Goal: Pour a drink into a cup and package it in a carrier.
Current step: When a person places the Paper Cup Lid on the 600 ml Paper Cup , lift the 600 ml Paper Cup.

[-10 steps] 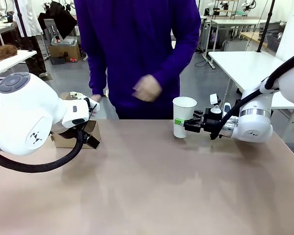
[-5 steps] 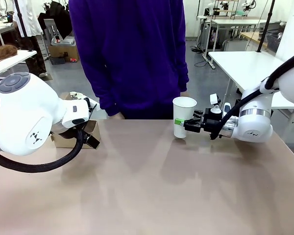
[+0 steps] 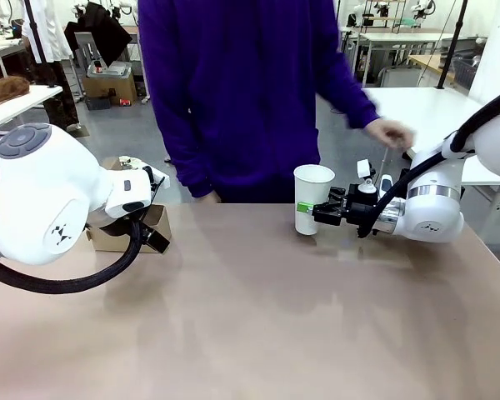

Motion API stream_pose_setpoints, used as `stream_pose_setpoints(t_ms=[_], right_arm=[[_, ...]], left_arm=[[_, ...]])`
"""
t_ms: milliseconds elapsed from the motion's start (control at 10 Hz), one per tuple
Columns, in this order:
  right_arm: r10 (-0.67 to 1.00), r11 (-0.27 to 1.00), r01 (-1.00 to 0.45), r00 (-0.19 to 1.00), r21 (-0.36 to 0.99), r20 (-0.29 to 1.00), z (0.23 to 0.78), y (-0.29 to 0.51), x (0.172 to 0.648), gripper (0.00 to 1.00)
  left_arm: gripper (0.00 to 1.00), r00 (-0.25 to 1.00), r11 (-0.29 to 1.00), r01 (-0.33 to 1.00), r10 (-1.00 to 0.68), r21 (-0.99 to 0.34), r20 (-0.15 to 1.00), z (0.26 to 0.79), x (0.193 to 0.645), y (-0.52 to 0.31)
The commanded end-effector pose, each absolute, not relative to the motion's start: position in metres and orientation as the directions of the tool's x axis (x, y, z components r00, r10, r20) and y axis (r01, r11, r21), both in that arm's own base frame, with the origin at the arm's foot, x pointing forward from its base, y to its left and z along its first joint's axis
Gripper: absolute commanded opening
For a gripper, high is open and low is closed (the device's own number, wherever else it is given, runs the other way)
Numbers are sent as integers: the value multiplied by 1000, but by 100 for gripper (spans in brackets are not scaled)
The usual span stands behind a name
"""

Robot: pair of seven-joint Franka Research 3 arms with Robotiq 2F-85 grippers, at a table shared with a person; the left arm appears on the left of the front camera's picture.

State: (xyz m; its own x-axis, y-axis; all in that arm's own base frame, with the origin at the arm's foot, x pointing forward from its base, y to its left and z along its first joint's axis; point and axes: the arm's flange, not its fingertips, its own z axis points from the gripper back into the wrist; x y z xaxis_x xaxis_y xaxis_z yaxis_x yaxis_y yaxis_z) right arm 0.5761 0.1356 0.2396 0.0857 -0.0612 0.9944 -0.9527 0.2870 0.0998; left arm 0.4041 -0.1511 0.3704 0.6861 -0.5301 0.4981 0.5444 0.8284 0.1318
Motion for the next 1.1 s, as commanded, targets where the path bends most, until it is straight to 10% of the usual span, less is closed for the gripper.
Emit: stream_pose_setpoints(t_ms=[0,1000], right_arm=[[-58,285,-954,81,94,995,243,138,576,81],[-58,285,-954,81,94,995,243,138,576,81]], left_arm=[[100,686,828,545,-530,131,499,371,404,-151],[100,686,828,545,-530,131,499,371,404,-151]])
